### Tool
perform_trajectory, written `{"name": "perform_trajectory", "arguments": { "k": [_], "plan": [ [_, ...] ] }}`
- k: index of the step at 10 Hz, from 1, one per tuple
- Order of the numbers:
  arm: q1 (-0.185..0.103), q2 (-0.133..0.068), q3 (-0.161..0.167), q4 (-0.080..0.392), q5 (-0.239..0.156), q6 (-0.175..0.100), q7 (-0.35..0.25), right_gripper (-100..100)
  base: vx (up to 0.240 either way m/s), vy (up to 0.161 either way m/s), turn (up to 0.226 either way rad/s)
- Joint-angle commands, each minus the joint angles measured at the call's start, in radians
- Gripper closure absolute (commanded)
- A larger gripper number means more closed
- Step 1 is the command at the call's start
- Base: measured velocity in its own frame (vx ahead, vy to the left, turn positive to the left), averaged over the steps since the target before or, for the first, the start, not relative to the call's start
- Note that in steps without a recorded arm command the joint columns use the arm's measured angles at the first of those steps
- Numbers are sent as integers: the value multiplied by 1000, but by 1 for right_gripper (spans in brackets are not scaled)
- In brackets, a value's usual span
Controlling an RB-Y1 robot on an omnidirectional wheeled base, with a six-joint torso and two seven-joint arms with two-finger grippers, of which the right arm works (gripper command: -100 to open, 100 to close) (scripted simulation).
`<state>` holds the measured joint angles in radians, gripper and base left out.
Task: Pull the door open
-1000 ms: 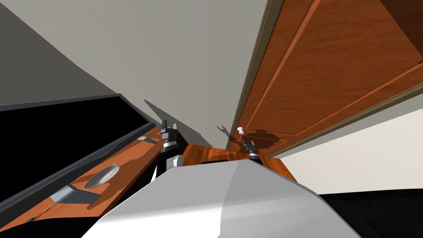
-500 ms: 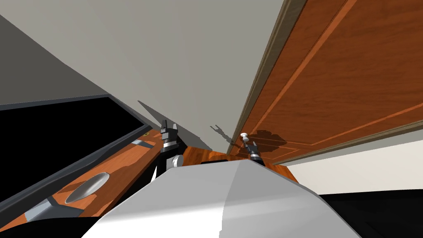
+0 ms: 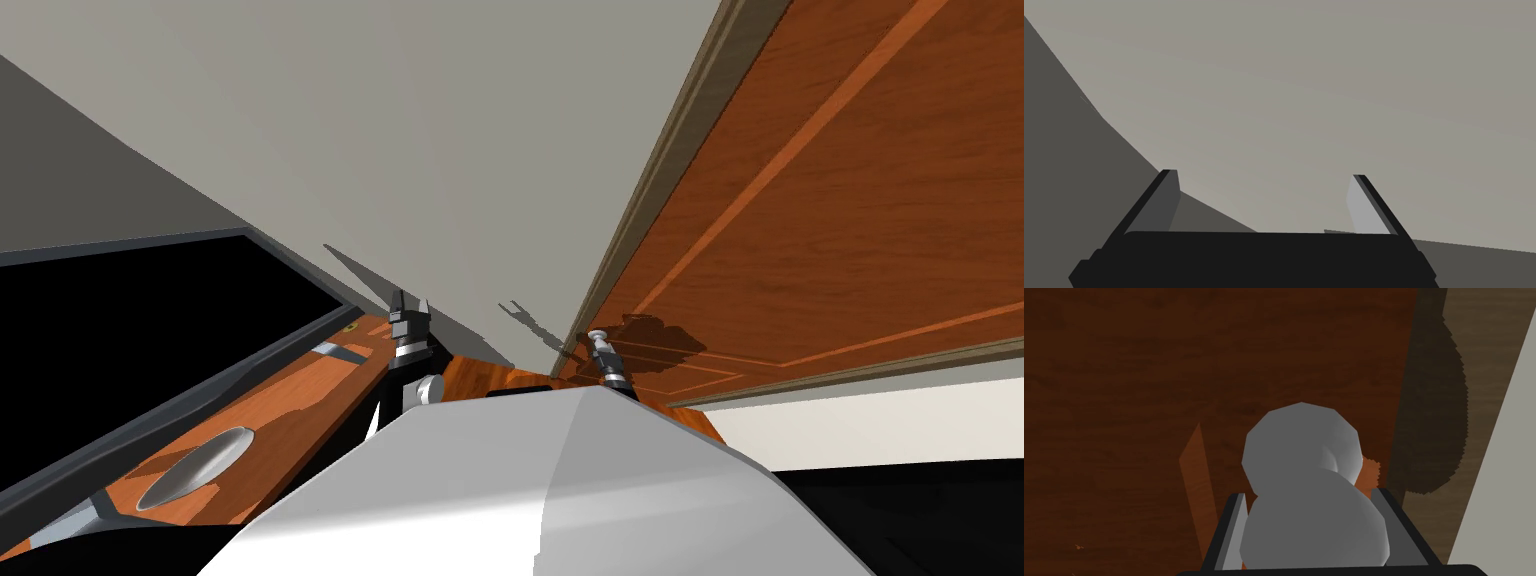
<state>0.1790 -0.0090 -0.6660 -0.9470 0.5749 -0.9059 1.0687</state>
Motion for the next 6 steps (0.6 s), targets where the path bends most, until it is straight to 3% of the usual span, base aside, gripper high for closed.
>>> {"name": "perform_trajectory", "arguments": {
  "k": [1,4,6],
  "plan": [
    [2,-2,-2,-1,-1,1,0,100,-26,6,-2],
    [2,-2,-2,-1,-1,1,0,100,-8,1,0],
    [3,-2,4,2,-3,3,-6,100,-130,-6,28]
  ]
}}
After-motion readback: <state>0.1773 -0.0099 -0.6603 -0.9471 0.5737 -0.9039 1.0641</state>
